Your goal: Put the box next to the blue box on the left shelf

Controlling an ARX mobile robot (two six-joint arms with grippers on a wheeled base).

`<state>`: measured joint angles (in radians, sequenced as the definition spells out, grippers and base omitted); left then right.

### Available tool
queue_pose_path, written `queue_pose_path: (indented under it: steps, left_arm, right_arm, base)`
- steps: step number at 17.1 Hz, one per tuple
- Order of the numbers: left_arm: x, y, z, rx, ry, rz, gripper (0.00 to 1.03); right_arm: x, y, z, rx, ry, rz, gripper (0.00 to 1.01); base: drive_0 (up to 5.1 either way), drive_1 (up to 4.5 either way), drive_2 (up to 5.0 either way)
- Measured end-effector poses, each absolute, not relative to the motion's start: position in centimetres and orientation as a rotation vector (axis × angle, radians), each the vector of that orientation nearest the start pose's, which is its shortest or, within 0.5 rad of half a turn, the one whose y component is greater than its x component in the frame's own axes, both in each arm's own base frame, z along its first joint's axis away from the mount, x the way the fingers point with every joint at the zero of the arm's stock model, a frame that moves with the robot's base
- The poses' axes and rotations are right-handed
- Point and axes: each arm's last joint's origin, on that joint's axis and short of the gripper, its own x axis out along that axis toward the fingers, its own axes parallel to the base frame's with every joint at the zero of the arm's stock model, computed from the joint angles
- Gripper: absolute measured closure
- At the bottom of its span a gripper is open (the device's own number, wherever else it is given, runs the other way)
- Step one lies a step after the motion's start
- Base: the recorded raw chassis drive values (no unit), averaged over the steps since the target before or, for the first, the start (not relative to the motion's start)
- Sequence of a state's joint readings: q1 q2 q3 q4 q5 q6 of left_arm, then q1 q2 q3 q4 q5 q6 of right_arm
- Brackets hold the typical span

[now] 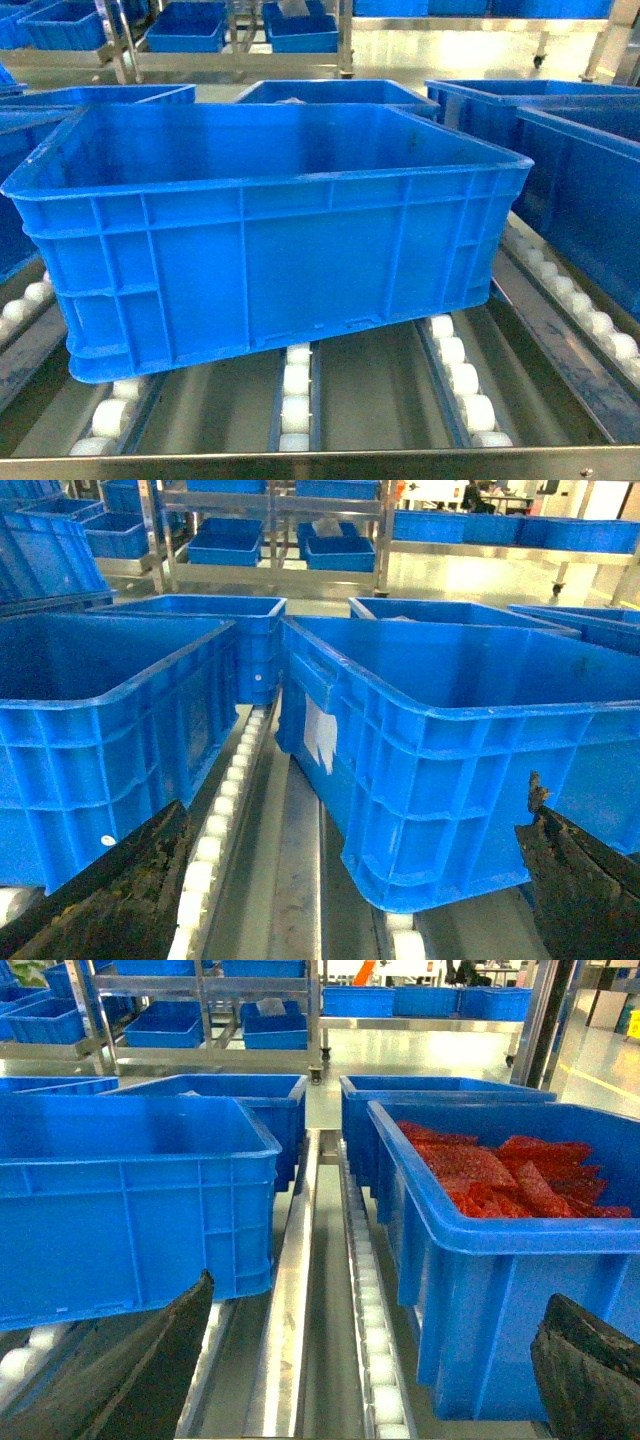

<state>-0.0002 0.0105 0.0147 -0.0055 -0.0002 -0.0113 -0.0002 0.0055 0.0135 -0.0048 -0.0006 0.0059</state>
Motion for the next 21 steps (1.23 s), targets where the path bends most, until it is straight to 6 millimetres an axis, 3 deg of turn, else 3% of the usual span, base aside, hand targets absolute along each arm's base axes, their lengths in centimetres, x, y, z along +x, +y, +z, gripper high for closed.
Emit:
queue_pose_path:
  steps: [21]
  left_arm:
    - [9.74, 0.0, 16.72, -0.011, 0.001, 0.0, 0.05]
  right_arm:
    - [9.72, 0.0, 16.72, 0.006, -0.003, 0.0, 0.03]
  base:
    - [0.0, 0.0, 0.0]
